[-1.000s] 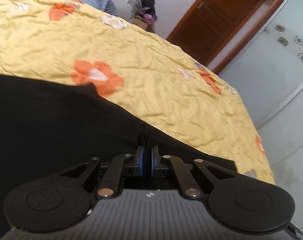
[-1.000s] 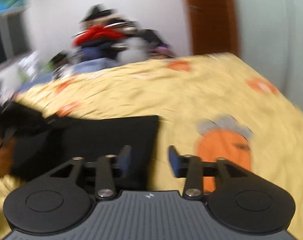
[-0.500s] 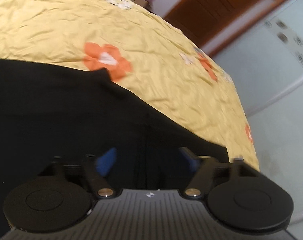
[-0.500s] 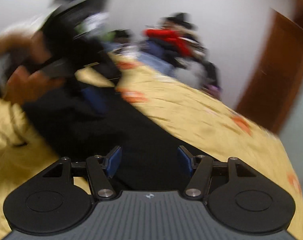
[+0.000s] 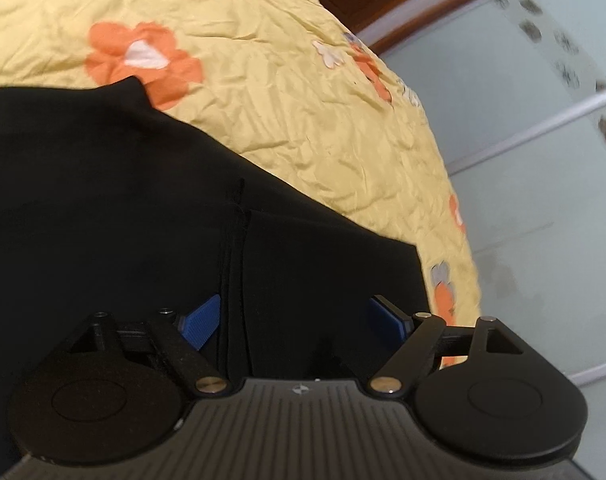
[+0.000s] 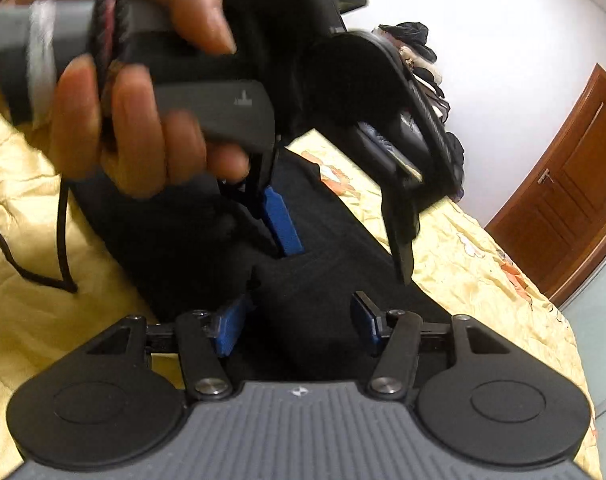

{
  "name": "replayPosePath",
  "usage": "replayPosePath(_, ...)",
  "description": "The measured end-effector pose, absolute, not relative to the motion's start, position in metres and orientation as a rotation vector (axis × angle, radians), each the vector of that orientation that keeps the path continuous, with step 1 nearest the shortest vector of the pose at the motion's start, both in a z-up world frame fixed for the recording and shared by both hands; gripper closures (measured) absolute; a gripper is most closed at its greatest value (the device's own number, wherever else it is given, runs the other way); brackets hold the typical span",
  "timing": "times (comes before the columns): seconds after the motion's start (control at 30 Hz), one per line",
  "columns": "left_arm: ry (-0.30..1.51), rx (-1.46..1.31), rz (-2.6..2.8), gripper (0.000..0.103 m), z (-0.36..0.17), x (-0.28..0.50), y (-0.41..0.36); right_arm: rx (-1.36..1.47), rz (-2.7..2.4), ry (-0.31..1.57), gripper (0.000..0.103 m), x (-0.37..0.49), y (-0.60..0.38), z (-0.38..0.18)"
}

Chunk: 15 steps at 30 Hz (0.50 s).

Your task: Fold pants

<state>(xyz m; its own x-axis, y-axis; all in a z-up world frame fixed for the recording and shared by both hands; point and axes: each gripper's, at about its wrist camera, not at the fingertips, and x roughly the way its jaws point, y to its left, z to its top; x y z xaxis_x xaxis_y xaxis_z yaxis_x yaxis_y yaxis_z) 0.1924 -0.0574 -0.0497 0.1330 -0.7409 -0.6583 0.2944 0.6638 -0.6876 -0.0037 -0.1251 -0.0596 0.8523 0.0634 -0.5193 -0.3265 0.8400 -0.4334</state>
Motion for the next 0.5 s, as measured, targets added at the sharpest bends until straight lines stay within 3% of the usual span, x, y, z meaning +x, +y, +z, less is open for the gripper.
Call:
replayPosePath(0.2, 1.256, -0.571, -0.827, 0.017, -0.057, 0.205, -0.058, -0.492, 0.193, 0.487, 0.045, -0.012, -0.127, -0.065)
replayPosePath(0.27, 1.249, -0.584, -0.854, 0.022, -0.058, 0.204, -0.062, -0.488, 0.176, 0.477, 0.043, -0.013, -0.129, -0.066)
replayPosePath(0.33, 1.24, -0.566, -0.866, 0.044, -0.059, 0.203, -0.067, -0.472, 0.164, 0.478, 0.041, -0.011, -0.131, -0.066)
replayPosePath(0.43, 1.224, -0.535, -0.853, 0.07, -0.06, 0.199, -0.072, -0.46, 0.122, 0.463, 0.022, -0.013, -0.133, -0.068)
replayPosePath(0.5, 1.197, -0.507, -0.835, 0.084, -0.058, 0.195, -0.07, -0.47, 0.103, 0.451, 0.02, -0.015, -0.132, -0.069)
